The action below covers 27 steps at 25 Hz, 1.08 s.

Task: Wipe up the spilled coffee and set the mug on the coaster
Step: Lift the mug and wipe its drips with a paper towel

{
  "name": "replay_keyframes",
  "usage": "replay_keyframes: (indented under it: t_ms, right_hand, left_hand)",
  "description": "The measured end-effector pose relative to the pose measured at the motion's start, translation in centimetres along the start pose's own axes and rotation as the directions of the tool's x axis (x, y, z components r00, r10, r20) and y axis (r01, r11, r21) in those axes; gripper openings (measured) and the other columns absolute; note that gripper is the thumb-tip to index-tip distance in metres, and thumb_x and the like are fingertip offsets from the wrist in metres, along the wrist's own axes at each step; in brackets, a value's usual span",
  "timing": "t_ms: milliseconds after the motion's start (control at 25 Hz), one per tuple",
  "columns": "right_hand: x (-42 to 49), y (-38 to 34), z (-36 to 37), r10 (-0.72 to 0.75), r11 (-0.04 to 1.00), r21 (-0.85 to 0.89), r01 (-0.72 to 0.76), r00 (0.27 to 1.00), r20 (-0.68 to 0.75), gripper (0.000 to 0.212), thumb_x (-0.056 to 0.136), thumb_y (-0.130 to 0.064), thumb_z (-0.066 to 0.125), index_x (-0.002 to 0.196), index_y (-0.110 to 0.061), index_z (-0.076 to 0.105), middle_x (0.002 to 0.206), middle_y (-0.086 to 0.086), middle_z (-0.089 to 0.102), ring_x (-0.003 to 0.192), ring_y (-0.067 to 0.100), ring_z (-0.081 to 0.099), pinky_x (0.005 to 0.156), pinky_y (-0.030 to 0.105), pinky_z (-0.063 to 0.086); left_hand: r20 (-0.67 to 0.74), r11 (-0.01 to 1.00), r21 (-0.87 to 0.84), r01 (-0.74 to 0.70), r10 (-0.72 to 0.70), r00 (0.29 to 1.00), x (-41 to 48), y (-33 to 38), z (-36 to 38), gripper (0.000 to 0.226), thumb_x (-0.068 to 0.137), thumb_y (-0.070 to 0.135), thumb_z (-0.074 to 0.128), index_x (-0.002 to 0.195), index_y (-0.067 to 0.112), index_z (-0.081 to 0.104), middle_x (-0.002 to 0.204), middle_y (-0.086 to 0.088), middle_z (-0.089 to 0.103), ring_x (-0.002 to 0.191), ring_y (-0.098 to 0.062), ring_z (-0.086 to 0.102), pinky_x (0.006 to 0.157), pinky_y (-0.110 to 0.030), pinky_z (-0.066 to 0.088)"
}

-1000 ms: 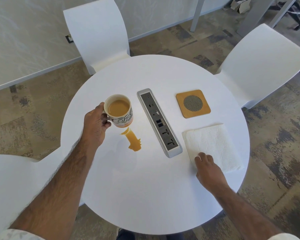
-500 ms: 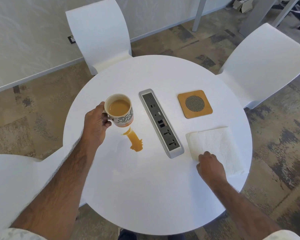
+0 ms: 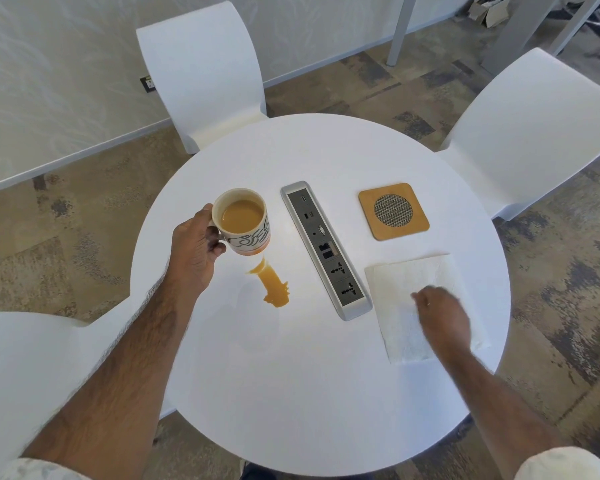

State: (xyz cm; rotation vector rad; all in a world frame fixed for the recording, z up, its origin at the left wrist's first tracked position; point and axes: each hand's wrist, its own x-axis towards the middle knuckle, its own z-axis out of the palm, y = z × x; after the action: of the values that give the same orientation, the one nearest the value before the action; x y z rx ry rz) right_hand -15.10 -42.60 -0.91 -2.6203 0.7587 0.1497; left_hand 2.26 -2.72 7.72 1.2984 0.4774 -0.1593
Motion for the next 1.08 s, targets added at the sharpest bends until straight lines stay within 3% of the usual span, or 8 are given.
replay_keyframes:
  t_ms: [80,240,320,560,680,880,1000,1080]
  right_hand:
    - [2.7,1.4,-1.3,0.203,0.975,0.115,-0.189,0.971,-0.128,0.024,0.098,-0.016,0.061,0.120,-0.009,0.068,0.119,0.020,0.066,0.109,0.042,0.063,0.090,0.047,0.052]
    - [6.9,2.7,-3.0,0.429,0.903,0.013,-0.430,0.902,0.040,0.056,0.092,-0.016,0.069,0.143,-0.008,0.048,0.140,0.026,0.049,0.128,0.048,0.048,0.099,0.055,0.047]
    - [8.3,3.1,-3.0,0.450,0.892,-0.017,-0.451,0.887,0.098,0.060,0.086,-0.015,0.076,0.139,-0.007,0.050,0.136,0.026,0.050,0.125,0.048,0.050,0.097,0.053,0.049]
    - [9.4,4.5,-3.2,0.404,0.894,0.131,-0.428,0.898,0.173,0.062,0.075,-0.011,0.087,0.126,-0.003,0.053,0.120,0.026,0.065,0.107,0.042,0.064,0.092,0.050,0.056]
    - [8.7,4.2,-3.1,0.357,0.934,-0.006,-0.358,0.931,0.080,0.052,0.078,-0.015,0.085,0.120,-0.003,0.056,0.115,0.024,0.066,0.105,0.043,0.064,0.082,0.046,0.054]
    - [6.2,2.7,-2.8,0.232,0.956,-0.161,-0.247,0.967,-0.106,0.025,0.088,-0.007,0.068,0.110,0.000,0.060,0.113,0.026,0.057,0.103,0.047,0.059,0.083,0.051,0.053]
    - [5.6,1.4,-4.1,0.184,0.978,-0.083,-0.191,0.980,-0.080,0.007,0.083,-0.009,0.065,0.080,-0.003,0.061,0.088,0.019,0.060,0.083,0.040,0.059,0.071,0.043,0.052]
    - [5.7,0.1,-5.8,0.148,0.986,0.077,-0.147,0.989,-0.010,0.022,0.079,-0.010,0.067,0.065,-0.005,0.050,0.066,0.014,0.055,0.065,0.037,0.053,0.059,0.036,0.043]
  left_hand:
    - [0.003,1.000,0.000,-0.006,0.006,1.000,0.0,0.1,0.1,0.019,0.086,0.042,0.073,0.078,0.025,0.066,0.080,-0.008,0.032,0.067,-0.014,0.037,0.053,-0.025,0.036]
    - [0.004,1.000,-0.005,-0.015,0.015,1.000,-0.1,0.1,0.3,0.020,0.081,0.043,0.074,0.075,0.025,0.067,0.075,-0.006,0.032,0.062,-0.013,0.037,0.049,-0.022,0.035]
    - [0.008,1.000,-0.001,-0.016,0.016,1.000,-0.2,0.0,0.3,0.020,0.078,0.044,0.075,0.074,0.025,0.067,0.074,-0.006,0.033,0.061,-0.013,0.038,0.049,-0.021,0.035]
    - [0.004,1.000,0.007,-0.009,0.009,1.000,-0.1,-0.2,0.4,0.020,0.079,0.044,0.074,0.076,0.026,0.067,0.075,-0.006,0.033,0.063,-0.013,0.038,0.049,-0.022,0.036]
    - [0.004,1.000,0.018,-0.010,0.010,1.000,-0.1,-0.1,0.4,0.019,0.083,0.042,0.073,0.076,0.026,0.067,0.078,-0.008,0.031,0.065,-0.015,0.036,0.050,-0.024,0.035]
    - [0.001,1.000,0.024,-0.005,0.005,1.000,-0.1,0.0,0.5,0.018,0.085,0.042,0.073,0.078,0.026,0.066,0.079,-0.008,0.032,0.066,-0.015,0.037,0.053,-0.026,0.035]
    - [0.002,1.000,0.021,0.000,0.000,1.000,-0.4,0.1,0.6,0.020,0.084,0.042,0.074,0.075,0.026,0.067,0.077,-0.006,0.035,0.065,-0.014,0.038,0.053,-0.025,0.035]
    - [0.006,1.000,0.017,-0.003,0.003,1.000,-0.6,0.4,0.6,0.021,0.082,0.042,0.075,0.071,0.026,0.067,0.074,-0.004,0.037,0.064,-0.014,0.039,0.051,-0.024,0.035]
